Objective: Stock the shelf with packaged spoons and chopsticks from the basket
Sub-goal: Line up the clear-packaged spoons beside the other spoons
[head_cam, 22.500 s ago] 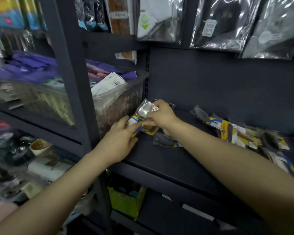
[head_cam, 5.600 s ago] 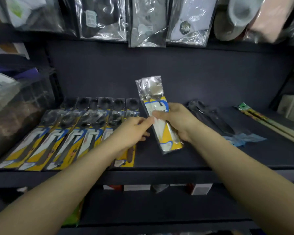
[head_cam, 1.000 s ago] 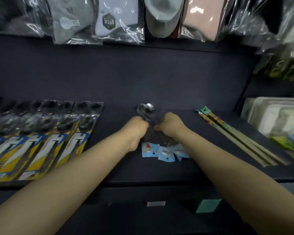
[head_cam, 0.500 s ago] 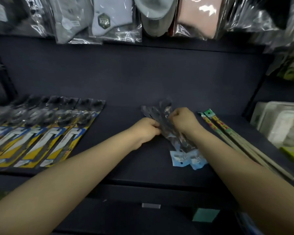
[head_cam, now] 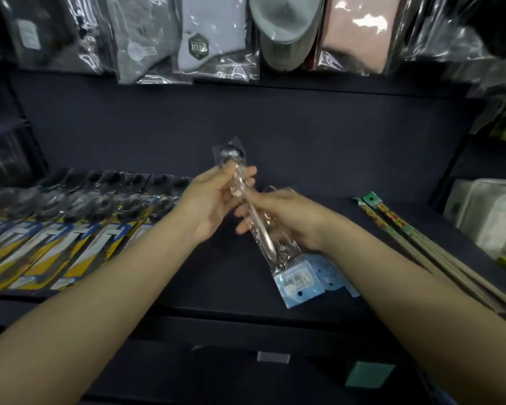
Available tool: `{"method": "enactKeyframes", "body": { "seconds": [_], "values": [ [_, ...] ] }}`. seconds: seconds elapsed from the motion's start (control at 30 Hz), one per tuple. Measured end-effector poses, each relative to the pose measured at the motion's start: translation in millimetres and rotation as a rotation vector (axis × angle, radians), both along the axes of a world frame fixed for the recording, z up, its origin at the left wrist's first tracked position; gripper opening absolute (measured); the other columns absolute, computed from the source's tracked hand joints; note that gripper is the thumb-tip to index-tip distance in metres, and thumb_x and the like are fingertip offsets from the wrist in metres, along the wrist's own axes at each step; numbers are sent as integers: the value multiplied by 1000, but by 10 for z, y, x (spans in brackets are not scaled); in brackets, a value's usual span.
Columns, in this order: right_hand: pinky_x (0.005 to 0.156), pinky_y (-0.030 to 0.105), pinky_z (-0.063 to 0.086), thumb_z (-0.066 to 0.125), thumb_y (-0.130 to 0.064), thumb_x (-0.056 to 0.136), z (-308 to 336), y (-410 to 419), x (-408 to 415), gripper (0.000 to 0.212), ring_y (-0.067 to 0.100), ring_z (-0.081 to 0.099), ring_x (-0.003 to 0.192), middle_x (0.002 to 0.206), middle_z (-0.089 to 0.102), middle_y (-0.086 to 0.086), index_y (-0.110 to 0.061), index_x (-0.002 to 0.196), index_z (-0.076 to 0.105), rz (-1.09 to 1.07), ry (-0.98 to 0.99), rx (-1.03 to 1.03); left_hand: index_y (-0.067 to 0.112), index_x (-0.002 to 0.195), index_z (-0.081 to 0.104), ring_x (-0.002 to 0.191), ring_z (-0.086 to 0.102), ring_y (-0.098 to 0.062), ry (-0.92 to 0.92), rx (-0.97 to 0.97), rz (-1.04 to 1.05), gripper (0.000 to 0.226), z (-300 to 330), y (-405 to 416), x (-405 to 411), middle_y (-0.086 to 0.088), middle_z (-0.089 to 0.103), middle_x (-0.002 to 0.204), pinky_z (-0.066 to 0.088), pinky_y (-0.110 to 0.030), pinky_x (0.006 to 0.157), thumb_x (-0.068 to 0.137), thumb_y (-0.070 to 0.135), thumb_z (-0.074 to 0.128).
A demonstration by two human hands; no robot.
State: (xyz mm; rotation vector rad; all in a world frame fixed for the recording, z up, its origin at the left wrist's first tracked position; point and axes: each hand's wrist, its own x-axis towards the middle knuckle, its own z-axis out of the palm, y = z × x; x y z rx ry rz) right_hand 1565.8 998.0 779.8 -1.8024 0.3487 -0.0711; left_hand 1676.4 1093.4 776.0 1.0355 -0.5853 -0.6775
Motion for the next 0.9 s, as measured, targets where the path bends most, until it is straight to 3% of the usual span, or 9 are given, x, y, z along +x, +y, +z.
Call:
{"method": "enactKeyframes", "body": {
  "seconds": [0.07,0.17,0.23,0.33,0.4,0.5,0.6,0.8,0.9],
  "values": [
    [56,16,44,24,-51,96,10,53,49,57,7,60,60,67,69,0,-11,93,65,98,106,335,13,98,60,79,68,-4,91,-42,-46,20,17,83,137,10,75,81,55,-20,69,94,25,44],
    [47,14,37,44,-33,88,-54,131,122,30,6,46,56,55,55,-8,-11,94,64,143,59,585,14,107,58,88,66,-6,168,-61,-145,26,18,167,288,8,71,90,55,-23,69,96,28,39],
    [45,13,35,52,-22,86,-83,207,170,11,4,45,52,54,47,-9,-15,85,60,109,-4,539,14,106,57,100,61,-11,182,-16,-183,31,9,196,343,4,67,101,51,-25,77,98,30,33],
    [44,11,38,53,-12,92,-108,342,261,17,0,49,44,54,53,-9,-17,76,56,-76,-87,194,9,113,53,109,58,-23,176,151,-128,50,-11,224,378,-7,63,114,49,-33,82,95,48,28],
    [55,15,44,60,-9,87,-140,418,335,16,2,53,50,59,58,-7,-17,74,57,-207,-170,-37,9,108,54,96,65,-22,154,212,-126,52,-31,260,383,-9,66,108,52,-32,72,89,54,38],
    [59,18,42,64,-9,83,-161,508,401,16,1,52,50,59,59,-5,-18,72,60,-248,-239,-232,13,95,57,66,69,-9,64,245,-117,17,-50,322,376,-3,68,91,56,-21,57,92,28,50],
    [58,20,43,60,-13,88,-124,544,361,8,12,52,59,68,62,2,-14,81,63,-190,-182,-99,13,93,58,66,70,-4,39,196,-91,12,-18,343,440,1,70,92,55,-19,59,94,15,47],
    [60,21,42,60,-11,88,-169,507,202,10,6,64,67,75,73,-6,-20,91,63,-76,-148,-49,13,85,50,71,70,-8,48,260,-187,11,57,313,574,-4,69,94,57,-17,60,95,11,44],
    [57,16,45,61,-4,85,-195,513,161,36,1,66,66,76,72,-6,-26,112,51,-75,-208,14,14,76,52,66,63,-10,46,297,-145,15,73,245,601,-2,64,81,54,-14,49,91,10,52]
  ]
}}
